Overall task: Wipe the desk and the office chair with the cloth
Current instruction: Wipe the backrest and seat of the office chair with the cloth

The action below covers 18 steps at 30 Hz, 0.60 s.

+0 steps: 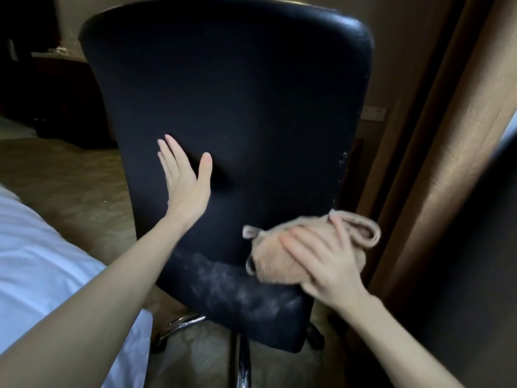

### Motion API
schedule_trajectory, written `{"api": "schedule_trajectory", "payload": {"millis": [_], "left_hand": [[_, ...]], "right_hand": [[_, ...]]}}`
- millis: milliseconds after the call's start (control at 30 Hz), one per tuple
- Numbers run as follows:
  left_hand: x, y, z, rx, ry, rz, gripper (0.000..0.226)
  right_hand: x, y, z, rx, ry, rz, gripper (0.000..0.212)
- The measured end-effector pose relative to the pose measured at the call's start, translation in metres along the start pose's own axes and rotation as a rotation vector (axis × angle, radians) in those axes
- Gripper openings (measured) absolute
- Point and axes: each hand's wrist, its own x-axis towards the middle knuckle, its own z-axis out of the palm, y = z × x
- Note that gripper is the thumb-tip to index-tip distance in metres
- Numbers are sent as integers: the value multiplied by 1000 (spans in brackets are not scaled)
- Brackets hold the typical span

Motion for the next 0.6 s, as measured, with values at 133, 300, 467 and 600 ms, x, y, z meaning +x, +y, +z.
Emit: {"api": "schedule_trajectory", "payload": {"millis": [133,300,467,600], "left_hand": [[-5,0,4,9,35,23,81],[-7,3,11,29,78,28,80],[-12,4,18,34,154,14,78],[-16,5,20,33,196,21,78]], "right_hand": [[78,40,-36,14,254,42,58],[152,72,-78,-121,311,-70,35],[196,71,-93,-278,377,-76,35],[179,44,-66,-300,490,16,30]]}}
